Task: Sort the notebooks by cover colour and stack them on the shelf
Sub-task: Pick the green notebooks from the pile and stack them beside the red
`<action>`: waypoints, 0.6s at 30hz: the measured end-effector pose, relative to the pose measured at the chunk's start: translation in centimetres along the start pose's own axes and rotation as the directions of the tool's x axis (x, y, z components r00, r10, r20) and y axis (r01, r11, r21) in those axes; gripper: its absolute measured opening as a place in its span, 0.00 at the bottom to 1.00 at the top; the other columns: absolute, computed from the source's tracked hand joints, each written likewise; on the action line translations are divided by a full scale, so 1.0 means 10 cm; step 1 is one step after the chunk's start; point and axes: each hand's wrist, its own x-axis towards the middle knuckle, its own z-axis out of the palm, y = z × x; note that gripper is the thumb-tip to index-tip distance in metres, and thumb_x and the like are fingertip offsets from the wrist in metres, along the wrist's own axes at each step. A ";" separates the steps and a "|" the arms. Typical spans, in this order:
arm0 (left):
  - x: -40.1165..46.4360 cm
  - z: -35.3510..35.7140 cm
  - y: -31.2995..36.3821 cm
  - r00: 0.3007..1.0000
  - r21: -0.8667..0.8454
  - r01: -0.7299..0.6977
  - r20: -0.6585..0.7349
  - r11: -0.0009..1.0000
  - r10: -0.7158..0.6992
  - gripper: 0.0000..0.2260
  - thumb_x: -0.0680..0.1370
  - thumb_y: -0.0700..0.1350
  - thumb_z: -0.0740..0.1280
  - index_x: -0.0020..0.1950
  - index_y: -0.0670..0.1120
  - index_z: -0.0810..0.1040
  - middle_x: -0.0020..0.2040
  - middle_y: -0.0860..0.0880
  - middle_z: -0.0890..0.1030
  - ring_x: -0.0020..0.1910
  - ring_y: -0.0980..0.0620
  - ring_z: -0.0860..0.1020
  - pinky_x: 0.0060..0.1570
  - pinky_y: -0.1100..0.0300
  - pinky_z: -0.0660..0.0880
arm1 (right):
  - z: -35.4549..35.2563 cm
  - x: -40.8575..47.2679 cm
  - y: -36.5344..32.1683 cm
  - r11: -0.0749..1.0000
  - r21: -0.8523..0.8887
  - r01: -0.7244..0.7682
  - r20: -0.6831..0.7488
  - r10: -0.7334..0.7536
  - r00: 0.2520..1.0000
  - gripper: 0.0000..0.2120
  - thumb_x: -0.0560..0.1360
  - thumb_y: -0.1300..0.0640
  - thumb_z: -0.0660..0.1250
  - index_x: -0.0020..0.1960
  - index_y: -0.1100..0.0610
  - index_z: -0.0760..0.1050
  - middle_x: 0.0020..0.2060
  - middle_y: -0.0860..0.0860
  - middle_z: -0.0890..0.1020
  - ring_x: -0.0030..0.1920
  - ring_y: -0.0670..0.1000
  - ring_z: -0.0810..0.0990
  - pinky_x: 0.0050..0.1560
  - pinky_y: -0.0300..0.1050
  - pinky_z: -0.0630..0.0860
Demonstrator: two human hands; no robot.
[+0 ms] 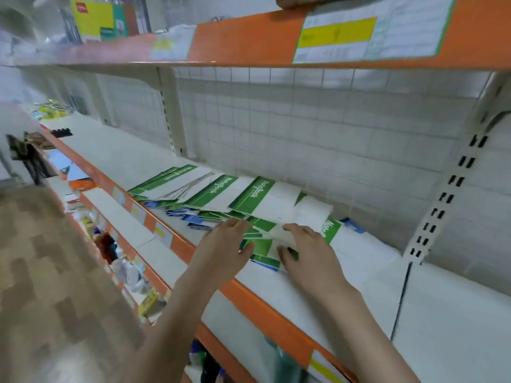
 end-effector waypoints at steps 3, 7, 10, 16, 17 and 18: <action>0.33 0.04 -0.07 0.998 -0.022 -0.067 0.014 0.997 0.068 0.19 0.80 0.50 0.61 0.70 0.49 0.68 0.66 0.50 0.73 0.62 0.51 0.72 0.60 0.52 0.72 | -0.01 0.18 0.06 0.997 -0.006 -0.077 -0.040 0.077 0.996 0.22 0.76 0.52 0.61 0.70 0.51 0.66 0.64 0.50 0.74 0.63 0.54 0.71 0.61 0.47 0.69; 0.78 0.04 -0.20 0.987 -0.006 -0.158 0.035 0.987 0.158 0.18 0.80 0.51 0.60 0.70 0.50 0.68 0.65 0.50 0.73 0.63 0.51 0.71 0.61 0.51 0.71 | 0.04 0.49 0.07 0.983 0.024 -0.184 -0.083 0.185 0.979 0.22 0.77 0.51 0.62 0.70 0.52 0.66 0.64 0.51 0.73 0.63 0.53 0.72 0.60 0.46 0.69; 1.11 0.00 -0.38 0.978 -0.012 -0.199 0.061 0.980 0.200 0.18 0.80 0.51 0.59 0.69 0.50 0.68 0.65 0.50 0.73 0.62 0.51 0.72 0.60 0.50 0.72 | 0.13 0.73 -0.02 0.970 0.038 -0.242 -0.101 0.244 0.964 0.22 0.77 0.50 0.61 0.70 0.50 0.65 0.65 0.51 0.72 0.63 0.53 0.72 0.61 0.46 0.69; 1.54 0.07 -0.76 0.981 0.054 -0.137 0.145 0.989 0.128 0.24 0.77 0.60 0.61 0.64 0.44 0.72 0.60 0.46 0.76 0.59 0.48 0.74 0.58 0.49 0.74 | 0.35 1.17 -0.24 0.960 0.048 -0.277 -0.139 0.281 0.950 0.22 0.77 0.50 0.62 0.70 0.51 0.66 0.65 0.51 0.73 0.63 0.53 0.73 0.62 0.47 0.70; 1.58 0.10 -0.81 0.980 0.057 -0.115 0.170 0.992 0.104 0.26 0.76 0.63 0.61 0.63 0.44 0.72 0.60 0.45 0.76 0.59 0.47 0.74 0.58 0.49 0.74 | 0.39 1.22 -0.27 0.956 0.049 -0.289 -0.141 0.293 0.946 0.21 0.77 0.51 0.62 0.70 0.51 0.66 0.65 0.51 0.73 0.62 0.53 0.73 0.61 0.47 0.70; 1.61 0.14 -0.84 0.977 0.059 -0.107 0.194 0.992 0.094 0.28 0.75 0.65 0.60 0.62 0.44 0.72 0.59 0.45 0.76 0.58 0.47 0.74 0.57 0.49 0.75 | 0.44 1.25 -0.29 0.952 0.049 -0.302 -0.142 0.306 0.941 0.21 0.77 0.51 0.62 0.70 0.51 0.66 0.65 0.51 0.73 0.62 0.53 0.73 0.61 0.47 0.70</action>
